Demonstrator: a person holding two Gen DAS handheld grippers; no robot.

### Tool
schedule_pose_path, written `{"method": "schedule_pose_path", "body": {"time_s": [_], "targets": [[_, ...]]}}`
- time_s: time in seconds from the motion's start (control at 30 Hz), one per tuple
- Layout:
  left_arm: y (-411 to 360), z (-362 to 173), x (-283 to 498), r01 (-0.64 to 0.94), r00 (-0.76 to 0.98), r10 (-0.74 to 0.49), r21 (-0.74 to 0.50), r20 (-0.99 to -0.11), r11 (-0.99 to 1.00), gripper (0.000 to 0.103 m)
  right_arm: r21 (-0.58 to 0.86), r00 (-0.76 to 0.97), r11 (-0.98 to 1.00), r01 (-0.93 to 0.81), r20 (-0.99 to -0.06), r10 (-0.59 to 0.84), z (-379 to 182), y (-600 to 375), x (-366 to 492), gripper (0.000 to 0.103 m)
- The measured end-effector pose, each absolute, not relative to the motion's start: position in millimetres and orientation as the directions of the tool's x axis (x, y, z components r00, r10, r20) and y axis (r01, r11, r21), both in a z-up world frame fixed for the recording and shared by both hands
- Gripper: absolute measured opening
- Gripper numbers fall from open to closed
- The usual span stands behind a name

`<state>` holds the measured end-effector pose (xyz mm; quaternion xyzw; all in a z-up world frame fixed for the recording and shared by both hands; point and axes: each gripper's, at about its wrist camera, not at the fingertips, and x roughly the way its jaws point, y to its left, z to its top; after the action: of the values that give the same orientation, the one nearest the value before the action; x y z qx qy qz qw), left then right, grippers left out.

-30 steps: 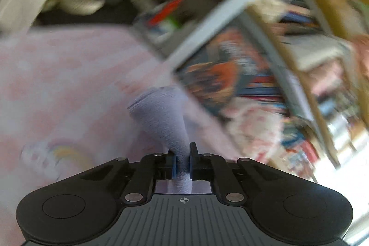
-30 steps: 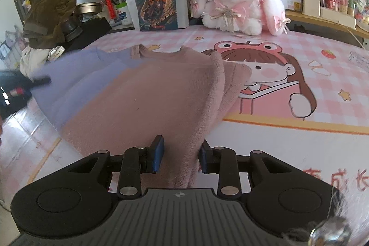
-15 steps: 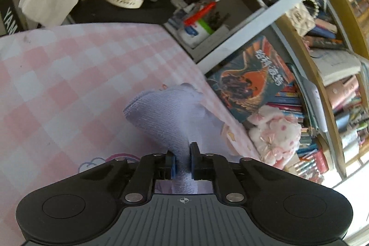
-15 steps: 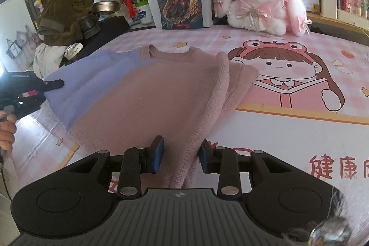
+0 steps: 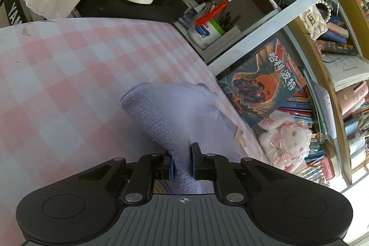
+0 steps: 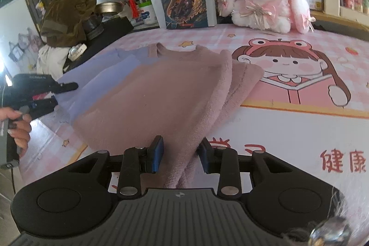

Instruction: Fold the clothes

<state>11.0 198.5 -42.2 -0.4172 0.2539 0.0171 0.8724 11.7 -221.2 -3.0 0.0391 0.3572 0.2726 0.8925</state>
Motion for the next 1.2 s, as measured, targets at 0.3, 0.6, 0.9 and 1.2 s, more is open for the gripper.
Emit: {"method": "schedule_pose_path", "body": {"time_s": [0.3,0.6,0.9,1.2], "targets": [[201.2,-43.9,12.4,-0.248,0.870,-0.180,-0.724,-0.459,0.644,0.012,0.289,0.605,0.865,-0.410,-0.623,0.495,3.0,-234.8,42.0,0.038],[200.7,-42.0,13.7,-0.248,0.869,-0.173,-0.710,-0.464,0.659,0.012,0.320,0.609,0.877,-0.357,-0.632,0.479,6.9,-249.2,72.4,0.038],[194.3,-32.5,14.2,-0.226,0.872,-0.155,-0.664,-0.464,0.713,0.009,0.398,0.577,0.850,-0.345,-0.624,0.526,-5.2,-255.5,76.6,0.030],[156.0,18.2,6.8,-0.075,0.914,-0.171,-0.569,-0.367,0.819,0.008,0.414,0.581,0.844,-0.341,-0.613,0.536,-7.0,-256.3,76.1,0.028]]}}
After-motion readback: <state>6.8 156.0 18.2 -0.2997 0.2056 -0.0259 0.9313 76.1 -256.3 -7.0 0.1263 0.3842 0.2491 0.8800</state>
